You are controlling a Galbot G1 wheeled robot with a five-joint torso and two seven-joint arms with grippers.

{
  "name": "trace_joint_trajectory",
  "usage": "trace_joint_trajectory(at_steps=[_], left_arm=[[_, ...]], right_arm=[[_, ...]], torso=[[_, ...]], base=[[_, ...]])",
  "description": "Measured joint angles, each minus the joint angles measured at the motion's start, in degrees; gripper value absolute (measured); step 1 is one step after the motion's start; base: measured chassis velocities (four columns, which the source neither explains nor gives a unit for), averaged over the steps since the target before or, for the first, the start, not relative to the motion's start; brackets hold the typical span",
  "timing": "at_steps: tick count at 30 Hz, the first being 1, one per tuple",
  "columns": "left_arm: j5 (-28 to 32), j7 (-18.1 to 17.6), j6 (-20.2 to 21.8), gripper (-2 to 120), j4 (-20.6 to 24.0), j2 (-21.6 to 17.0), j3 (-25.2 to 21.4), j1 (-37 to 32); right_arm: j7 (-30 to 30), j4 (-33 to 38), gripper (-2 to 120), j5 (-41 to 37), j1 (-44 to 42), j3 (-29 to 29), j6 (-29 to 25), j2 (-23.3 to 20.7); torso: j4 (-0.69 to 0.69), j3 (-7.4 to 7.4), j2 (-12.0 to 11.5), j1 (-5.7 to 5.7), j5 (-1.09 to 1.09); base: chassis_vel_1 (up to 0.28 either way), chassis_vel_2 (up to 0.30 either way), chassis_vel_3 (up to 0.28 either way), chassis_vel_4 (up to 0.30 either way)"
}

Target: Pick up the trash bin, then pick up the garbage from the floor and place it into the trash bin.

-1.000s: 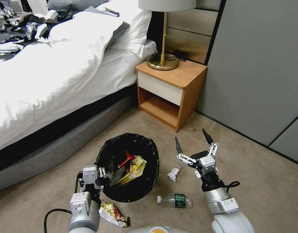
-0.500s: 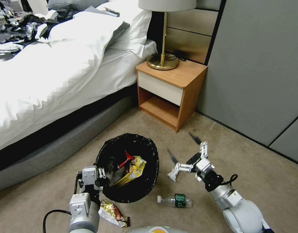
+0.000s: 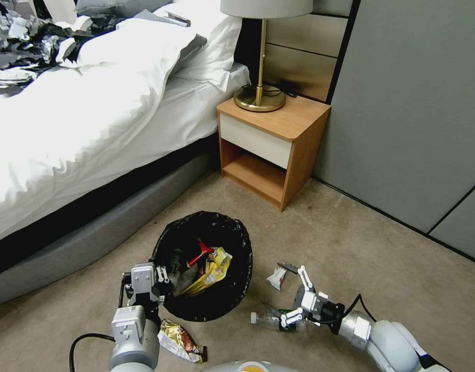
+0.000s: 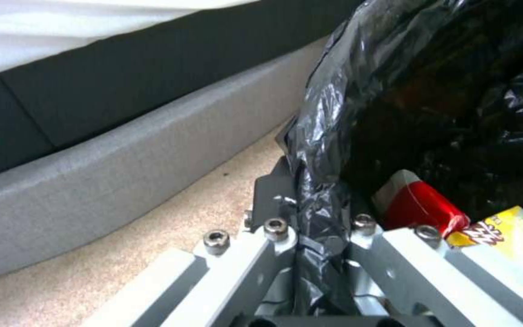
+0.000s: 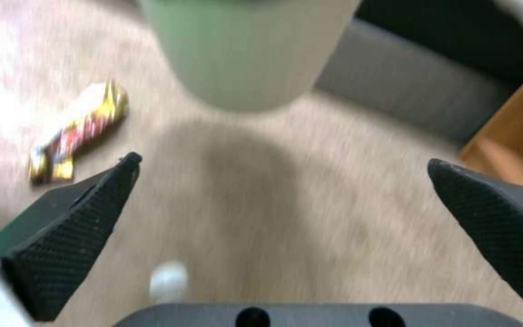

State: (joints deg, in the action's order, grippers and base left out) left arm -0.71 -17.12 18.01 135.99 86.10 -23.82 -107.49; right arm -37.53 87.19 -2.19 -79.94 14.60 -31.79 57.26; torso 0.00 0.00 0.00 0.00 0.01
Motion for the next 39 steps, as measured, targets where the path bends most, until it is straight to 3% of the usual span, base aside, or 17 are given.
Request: trace_joint_trajectory(at_steps=[9,16,24,39], left_arm=[[-0.16,0.0,0.01,1,-0.14,0.08,-0.1,-0.25],[-0.62,-0.02,-0.04,1,-0.15,0.34,0.11,-0.57],[-0.84,-0.05,-0.32,1,-0.48,0.49,0.1,-0.88],[-0.82,-0.08,0.24,1,-0.91,0.69,0.04,0.27]], right_arm=[[-1.62,-9.71,112,3.43,4.06,-0.44,-0.07,1.93],[-5.19,-18.86,101,5.24,9.4,-0.42,-2.08,4.89],[-7.67,-26.32,100,6.43,13.77,-0.53,-3.46,7.52],[-7.56,-28.77,100,6.78,14.15,-1.37,-3.68,8.54]], torso=[[0.0,0.0,0.0,0.0,0.0],[0.01,0.0,0.0,0.0,-0.01],[0.0,0.0,0.0,0.0,-0.01],[0.0,0.0,0.0,0.0,-0.02]], base=[[0.0,0.0,0.0,0.0],[0.0,0.0,0.0,0.0],[0.0,0.0,0.0,0.0],[0.0,0.0,0.0,0.0]])
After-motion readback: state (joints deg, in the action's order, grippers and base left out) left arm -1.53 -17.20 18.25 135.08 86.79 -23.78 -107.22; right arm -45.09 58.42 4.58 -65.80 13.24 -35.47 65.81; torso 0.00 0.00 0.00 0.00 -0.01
